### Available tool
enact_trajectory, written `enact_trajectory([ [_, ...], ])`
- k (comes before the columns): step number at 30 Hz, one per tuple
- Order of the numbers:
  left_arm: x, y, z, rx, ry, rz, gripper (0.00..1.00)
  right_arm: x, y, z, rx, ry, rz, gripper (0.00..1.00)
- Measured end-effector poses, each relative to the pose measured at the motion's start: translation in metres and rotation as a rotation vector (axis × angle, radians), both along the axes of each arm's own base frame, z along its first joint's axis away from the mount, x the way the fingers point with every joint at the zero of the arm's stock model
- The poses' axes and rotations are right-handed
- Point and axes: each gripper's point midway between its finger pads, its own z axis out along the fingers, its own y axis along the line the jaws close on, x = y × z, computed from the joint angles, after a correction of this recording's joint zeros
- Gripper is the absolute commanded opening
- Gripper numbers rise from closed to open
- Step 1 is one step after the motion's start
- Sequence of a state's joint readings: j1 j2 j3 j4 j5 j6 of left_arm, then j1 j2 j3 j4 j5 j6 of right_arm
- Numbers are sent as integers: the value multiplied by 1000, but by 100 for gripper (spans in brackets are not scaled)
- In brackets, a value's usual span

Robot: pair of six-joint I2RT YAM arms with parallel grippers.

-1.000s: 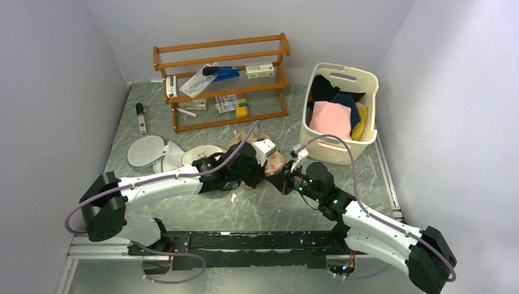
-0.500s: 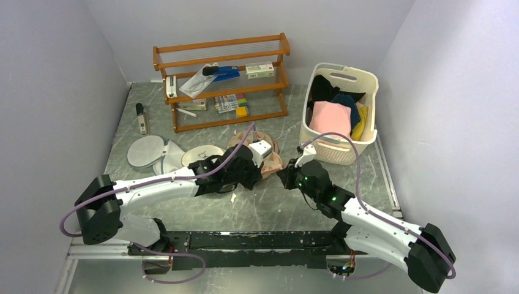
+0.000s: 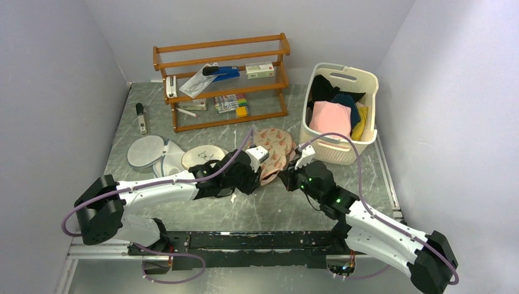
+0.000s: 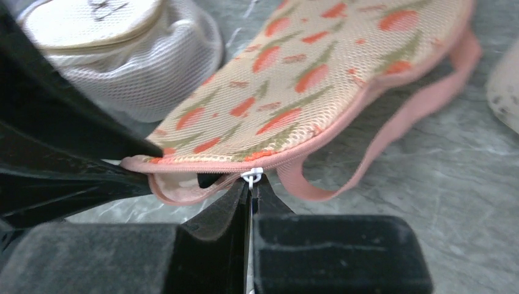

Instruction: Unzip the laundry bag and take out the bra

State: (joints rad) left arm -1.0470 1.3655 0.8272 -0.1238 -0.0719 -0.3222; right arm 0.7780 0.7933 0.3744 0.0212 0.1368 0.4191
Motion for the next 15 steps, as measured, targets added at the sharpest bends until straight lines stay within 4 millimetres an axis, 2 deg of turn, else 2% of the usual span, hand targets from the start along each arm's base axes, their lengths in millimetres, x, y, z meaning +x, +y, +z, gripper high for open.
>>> enact_trajectory([
  [3, -6, 1, -2, 10, 16, -30, 65, -7, 11, 5, 35, -16, 78, 0],
  [5, -11, 1, -1, 7, 26, -55, 68, -9, 17, 9, 56, -25, 112, 0],
  [8, -13, -3, 12, -23, 20, -77, 68, -13, 25, 14, 84, -33, 154, 0],
  [13, -5, -19, 48, -100, -24, -87, 65, -17, 32, 15, 101, -29, 196, 0],
  [15, -3, -22, 54, -112, -33, -87, 62, -18, 33, 15, 106, -29, 206, 0],
])
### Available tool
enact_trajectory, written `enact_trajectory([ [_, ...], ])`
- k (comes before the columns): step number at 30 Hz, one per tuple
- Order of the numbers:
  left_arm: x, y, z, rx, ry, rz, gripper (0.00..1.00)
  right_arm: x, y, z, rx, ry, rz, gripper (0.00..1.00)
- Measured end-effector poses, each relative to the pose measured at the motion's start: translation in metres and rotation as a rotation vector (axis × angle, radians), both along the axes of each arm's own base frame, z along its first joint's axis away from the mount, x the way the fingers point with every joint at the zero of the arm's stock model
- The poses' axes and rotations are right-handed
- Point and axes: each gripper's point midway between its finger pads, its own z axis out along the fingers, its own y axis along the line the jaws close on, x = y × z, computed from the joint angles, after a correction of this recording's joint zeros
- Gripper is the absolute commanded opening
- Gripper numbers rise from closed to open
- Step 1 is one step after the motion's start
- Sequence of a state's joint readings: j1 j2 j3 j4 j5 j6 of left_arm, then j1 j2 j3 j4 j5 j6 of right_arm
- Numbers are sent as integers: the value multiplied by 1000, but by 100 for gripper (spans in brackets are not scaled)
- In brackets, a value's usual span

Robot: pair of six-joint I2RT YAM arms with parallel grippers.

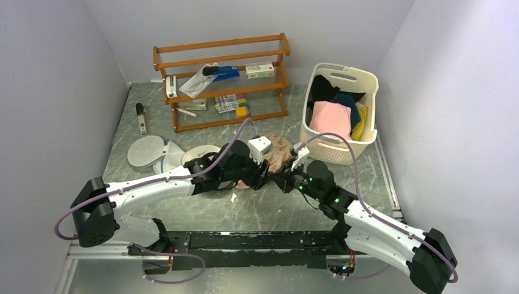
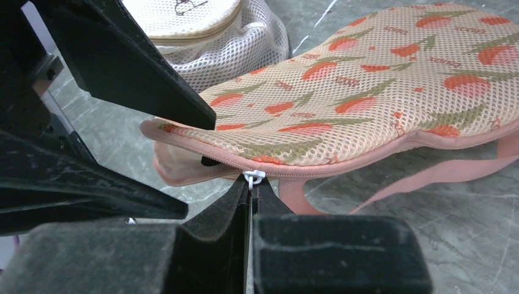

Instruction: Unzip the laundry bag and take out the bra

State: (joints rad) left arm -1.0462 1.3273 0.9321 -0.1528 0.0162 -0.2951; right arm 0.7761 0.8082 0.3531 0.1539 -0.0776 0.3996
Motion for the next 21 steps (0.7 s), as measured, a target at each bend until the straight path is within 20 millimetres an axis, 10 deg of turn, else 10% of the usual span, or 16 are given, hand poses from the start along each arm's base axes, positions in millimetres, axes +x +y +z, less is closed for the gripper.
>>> enact_trajectory([
  [21, 18, -1, -23, 108, -20, 49, 17, 0, 0, -9, -5, 14, -5, 0],
])
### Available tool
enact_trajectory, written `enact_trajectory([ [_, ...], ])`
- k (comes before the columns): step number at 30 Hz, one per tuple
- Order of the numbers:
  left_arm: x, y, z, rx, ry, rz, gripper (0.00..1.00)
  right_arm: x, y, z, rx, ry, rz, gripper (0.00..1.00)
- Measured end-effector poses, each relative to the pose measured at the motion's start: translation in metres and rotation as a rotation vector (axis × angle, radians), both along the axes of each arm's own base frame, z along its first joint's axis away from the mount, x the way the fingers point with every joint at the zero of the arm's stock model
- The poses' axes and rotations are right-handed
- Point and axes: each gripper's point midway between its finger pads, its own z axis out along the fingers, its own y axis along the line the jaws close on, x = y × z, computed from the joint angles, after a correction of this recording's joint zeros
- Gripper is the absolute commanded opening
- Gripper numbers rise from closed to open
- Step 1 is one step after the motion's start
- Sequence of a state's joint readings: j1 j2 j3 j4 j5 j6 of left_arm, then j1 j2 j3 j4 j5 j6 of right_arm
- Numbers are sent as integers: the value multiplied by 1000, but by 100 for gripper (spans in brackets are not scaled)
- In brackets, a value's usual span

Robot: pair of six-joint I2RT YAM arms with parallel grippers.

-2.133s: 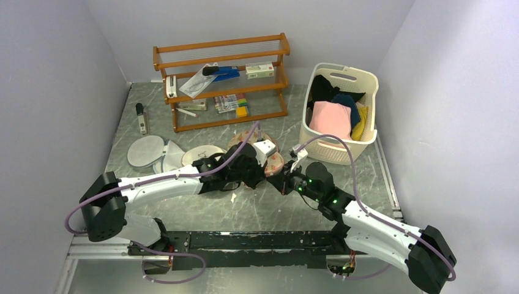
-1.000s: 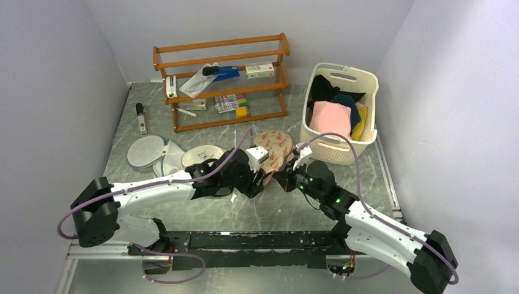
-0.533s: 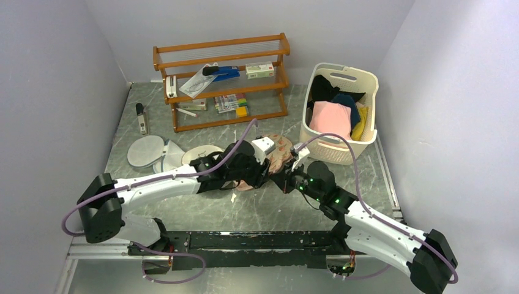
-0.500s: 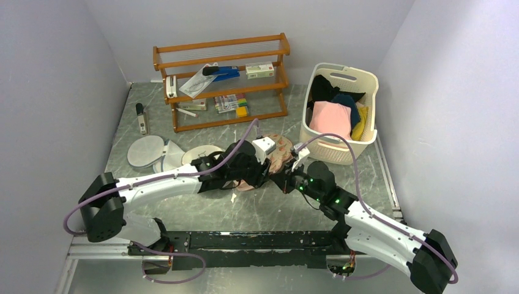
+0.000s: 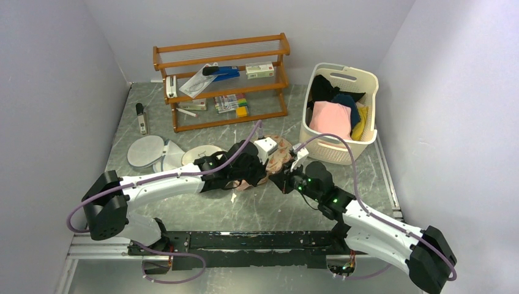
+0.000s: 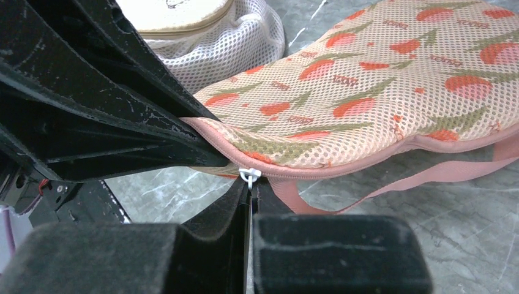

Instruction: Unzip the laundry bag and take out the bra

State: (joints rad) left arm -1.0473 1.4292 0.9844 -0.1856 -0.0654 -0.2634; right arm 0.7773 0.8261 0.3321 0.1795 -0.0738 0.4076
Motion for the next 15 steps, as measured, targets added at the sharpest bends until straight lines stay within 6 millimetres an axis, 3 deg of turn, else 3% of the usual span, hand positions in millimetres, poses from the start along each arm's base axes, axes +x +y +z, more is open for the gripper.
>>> enact_trajectory([
  [15, -5, 17, -10, 17, 6, 35, 7, 14, -14, -27, -77, 75, -137, 0],
])
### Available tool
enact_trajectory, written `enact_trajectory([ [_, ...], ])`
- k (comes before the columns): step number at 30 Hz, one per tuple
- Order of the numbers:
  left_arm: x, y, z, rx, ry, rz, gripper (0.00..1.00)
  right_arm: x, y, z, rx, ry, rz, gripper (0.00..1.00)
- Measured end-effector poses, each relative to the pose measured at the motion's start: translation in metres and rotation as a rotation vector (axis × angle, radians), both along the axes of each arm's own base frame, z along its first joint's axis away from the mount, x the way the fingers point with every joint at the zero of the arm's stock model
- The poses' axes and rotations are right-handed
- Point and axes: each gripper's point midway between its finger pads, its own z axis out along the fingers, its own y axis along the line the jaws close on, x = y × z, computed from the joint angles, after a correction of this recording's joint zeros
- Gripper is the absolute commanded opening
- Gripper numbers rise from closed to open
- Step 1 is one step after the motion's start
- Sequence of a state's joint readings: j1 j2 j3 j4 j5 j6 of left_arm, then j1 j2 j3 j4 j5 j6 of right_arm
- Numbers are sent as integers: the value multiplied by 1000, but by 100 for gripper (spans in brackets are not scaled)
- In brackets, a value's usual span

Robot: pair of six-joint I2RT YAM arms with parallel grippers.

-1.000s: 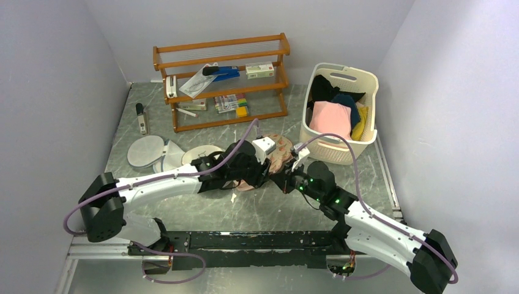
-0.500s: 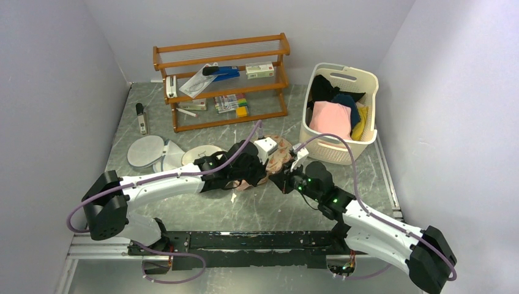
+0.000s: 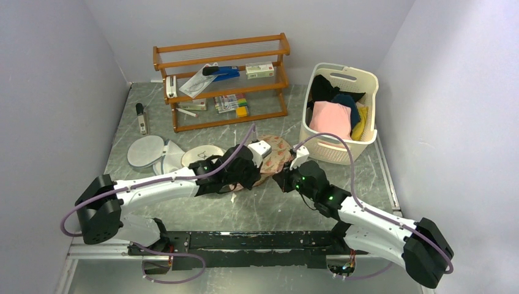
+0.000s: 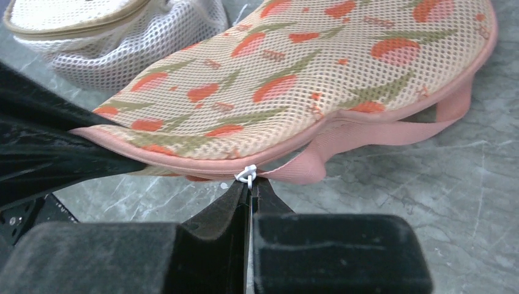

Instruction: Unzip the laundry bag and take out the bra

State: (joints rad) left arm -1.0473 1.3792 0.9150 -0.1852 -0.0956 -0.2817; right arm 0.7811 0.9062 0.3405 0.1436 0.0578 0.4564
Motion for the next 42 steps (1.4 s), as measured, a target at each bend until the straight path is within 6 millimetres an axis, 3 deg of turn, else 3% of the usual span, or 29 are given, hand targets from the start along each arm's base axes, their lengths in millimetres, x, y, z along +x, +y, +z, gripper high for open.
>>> enact_trajectory([
  [14, -7, 23, 0, -39, 4, 72, 7, 17, -14, -20, -80, 67, -119, 0],
  [27, -10, 34, -13, -63, 37, 144, 8, 19, -18, -20, -90, 72, -107, 0],
  [29, -11, 35, -14, -61, 39, 144, 17, 18, -17, -19, -89, 66, -93, 0],
  [33, -14, 33, -14, -57, 48, 120, 50, 18, -16, -7, -64, 36, -77, 0],
  [35, -17, 33, -14, -48, 56, 100, 61, 19, -16, 1, -46, 11, -76, 0],
  [38, -20, 28, -7, -58, 62, 65, 71, 18, -15, 10, -15, -20, -61, 0],
  [42, -18, 11, 22, -112, 33, 13, 76, 15, -11, 13, 2, -25, -33, 0],
])
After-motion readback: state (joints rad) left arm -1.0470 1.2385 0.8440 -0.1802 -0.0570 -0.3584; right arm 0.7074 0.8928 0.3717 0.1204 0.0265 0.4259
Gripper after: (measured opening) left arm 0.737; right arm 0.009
